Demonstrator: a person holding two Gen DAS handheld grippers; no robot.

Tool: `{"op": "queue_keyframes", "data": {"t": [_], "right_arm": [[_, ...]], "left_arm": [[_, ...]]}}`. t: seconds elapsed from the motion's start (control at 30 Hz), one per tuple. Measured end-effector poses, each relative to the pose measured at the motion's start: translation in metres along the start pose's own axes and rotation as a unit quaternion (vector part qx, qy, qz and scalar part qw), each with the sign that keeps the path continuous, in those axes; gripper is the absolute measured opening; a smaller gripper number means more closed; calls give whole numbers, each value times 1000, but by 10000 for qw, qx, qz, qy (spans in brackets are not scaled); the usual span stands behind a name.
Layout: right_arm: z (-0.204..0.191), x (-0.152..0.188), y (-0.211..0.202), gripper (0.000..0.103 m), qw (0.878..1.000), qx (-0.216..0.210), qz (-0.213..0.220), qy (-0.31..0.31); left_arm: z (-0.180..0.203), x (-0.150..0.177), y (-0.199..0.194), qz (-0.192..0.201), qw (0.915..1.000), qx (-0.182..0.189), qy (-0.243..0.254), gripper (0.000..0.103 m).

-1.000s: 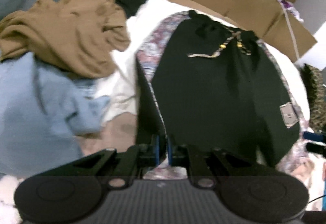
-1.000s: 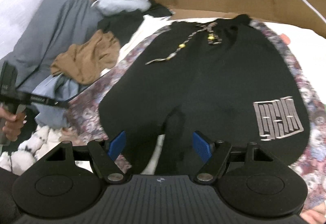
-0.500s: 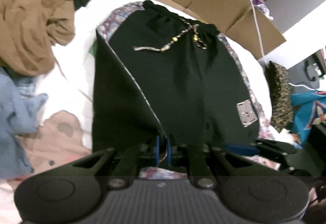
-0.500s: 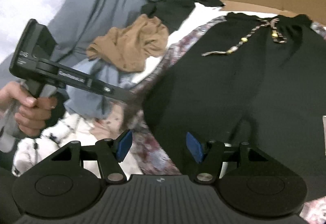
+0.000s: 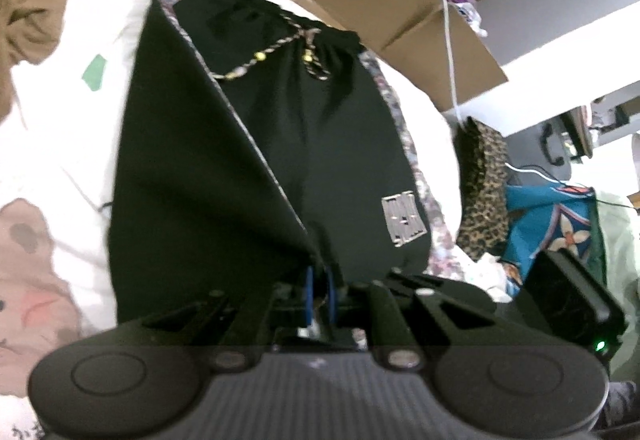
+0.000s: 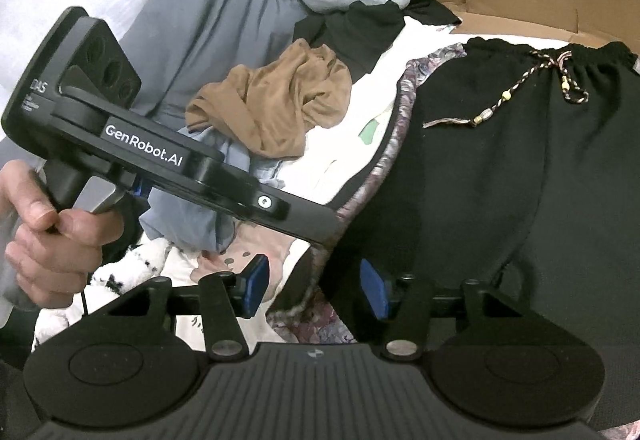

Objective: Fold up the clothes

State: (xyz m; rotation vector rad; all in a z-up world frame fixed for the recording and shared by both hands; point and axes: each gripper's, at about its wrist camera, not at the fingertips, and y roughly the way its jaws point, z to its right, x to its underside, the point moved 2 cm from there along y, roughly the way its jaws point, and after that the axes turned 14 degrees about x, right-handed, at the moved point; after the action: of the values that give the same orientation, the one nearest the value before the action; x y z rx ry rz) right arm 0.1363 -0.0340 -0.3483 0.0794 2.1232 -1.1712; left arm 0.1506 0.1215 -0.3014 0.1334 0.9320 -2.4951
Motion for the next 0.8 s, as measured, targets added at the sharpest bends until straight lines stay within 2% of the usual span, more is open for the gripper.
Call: {"op": "queue_keyframes", "data": {"t": [0.1, 0.2, 0.23, 0.27, 0.37, 0.43, 0.47, 0.53, 0.6, 0.8], "right_arm": [[2, -1, 1, 54, 9999, 161, 47, 41], [7, -2, 3, 46, 9993, 333, 103, 98], [10, -2, 3, 38, 9991, 387, 117, 125], [12, -2, 5, 24, 9988, 444, 122, 156], [21, -2, 8, 2, 9980, 575, 125, 245], [28, -3, 7, 1, 9980, 458, 112, 412], [32, -3, 5, 1, 9978, 444, 125, 466], [37, -4, 1, 1, 9974, 520, 172, 461], [45, -5, -4, 1, 9968, 577, 185, 514], [74, -7, -26, 1, 9923, 896, 263, 811]], "left_arm": [[8, 0, 8, -89, 9999, 128, 6, 7], [15, -1, 12, -112, 9997, 235, 24, 7], [17, -2, 13, -119, 9996, 271, 30, 7], [19, -2, 14, -126, 9994, 307, 36, 7], [25, -4, 12, -48, 9993, 375, 83, 7], [29, -6, 10, 6, 9991, 419, 115, 9], [31, -6, 7, 79, 9991, 375, 206, 13], [36, -8, 0, 236, 9985, 270, 407, 18], [32, -8, -5, 283, 9987, 173, 390, 23], [3, -1, -9, 324, 9977, -566, 204, 24]]}}
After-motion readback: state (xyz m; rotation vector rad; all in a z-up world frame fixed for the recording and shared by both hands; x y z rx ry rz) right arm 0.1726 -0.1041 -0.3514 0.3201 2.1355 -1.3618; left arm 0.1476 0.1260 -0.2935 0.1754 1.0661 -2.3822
